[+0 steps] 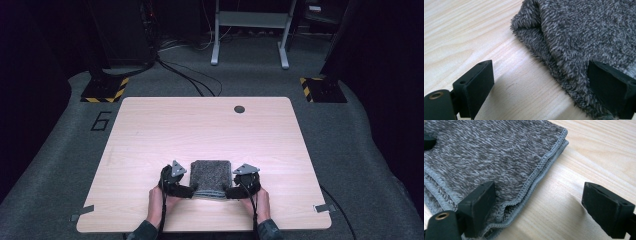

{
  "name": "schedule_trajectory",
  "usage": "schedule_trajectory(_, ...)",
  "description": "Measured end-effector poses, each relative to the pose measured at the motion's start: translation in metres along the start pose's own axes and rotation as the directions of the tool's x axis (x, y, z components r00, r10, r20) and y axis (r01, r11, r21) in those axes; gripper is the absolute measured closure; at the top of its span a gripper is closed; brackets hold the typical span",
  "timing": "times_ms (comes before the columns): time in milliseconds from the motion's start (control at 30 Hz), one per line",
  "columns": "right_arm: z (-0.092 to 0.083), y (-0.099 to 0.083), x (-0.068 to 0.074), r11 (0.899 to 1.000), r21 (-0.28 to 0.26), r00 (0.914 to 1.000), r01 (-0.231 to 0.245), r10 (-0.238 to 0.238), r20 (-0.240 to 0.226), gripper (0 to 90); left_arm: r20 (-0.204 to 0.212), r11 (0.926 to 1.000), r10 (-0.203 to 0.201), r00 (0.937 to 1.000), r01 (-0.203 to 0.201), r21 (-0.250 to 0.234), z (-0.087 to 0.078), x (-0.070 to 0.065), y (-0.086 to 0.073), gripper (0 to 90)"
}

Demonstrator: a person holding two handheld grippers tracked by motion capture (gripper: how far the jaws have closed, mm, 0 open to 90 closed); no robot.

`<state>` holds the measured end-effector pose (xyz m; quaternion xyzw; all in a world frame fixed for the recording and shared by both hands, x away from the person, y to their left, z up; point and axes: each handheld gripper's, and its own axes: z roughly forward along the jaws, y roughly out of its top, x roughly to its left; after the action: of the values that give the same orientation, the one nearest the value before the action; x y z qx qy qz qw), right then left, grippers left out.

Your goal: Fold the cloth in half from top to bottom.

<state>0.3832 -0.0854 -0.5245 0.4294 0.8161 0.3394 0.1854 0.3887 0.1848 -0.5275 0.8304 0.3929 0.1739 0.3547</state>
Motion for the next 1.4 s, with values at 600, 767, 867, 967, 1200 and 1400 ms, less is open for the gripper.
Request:
schedule_trajectory(600, -0.031, -0.002, -0.026, 0.996, -0.063, 0.9976, -0.069, 0.069, -0.005, 10.7, -0.013, 0.9958, -0.05, 0.9987, 0.048, -0.078, -0.032, 0.007, -0.002, 0.1)
schedule_trajectory(767, -0.04, -0.012, -0.045, 0.992, -0.069, 0.9935, -0.103, 0.106, 0.041, 10.8, -0.052, 0.9941, -0.079, 0.9956, 0.074, -0.08, -0.045, 0.023, -0.012, 0.1)
schedule_trajectory(867, -0.045, -0.021, -0.058, 0.991, -0.066, 0.9894, -0.116, 0.121, 0.08, 10.9, -0.087, 0.9925, -0.108, 0.9903, 0.103, -0.066, -0.052, 0.035, -0.022, 0.1)
schedule_trajectory(967, -0.05, -0.029, -0.07, 0.99, -0.055, 0.9823, -0.133, 0.139, 0.125, 11.0, -0.123, 0.9892, -0.14, 0.9825, 0.133, -0.062, -0.06, 0.048, -0.032, 0.1)
schedule_trajectory(1200, -0.061, -0.05, -0.101, 0.975, -0.062, 0.9559, -0.215, 0.223, 0.191, 10.9, -0.198, 0.9753, -0.221, 0.9551, 0.215, -0.048, -0.072, 0.076, -0.054, 0.1)
schedule_trajectory(1400, -0.062, -0.062, -0.111, 0.971, -0.076, 0.9424, -0.228, 0.24, 0.233, 10.7, -0.206, 0.9685, -0.248, 0.9466, 0.248, -0.027, -0.071, 0.085, -0.066, 0.1)
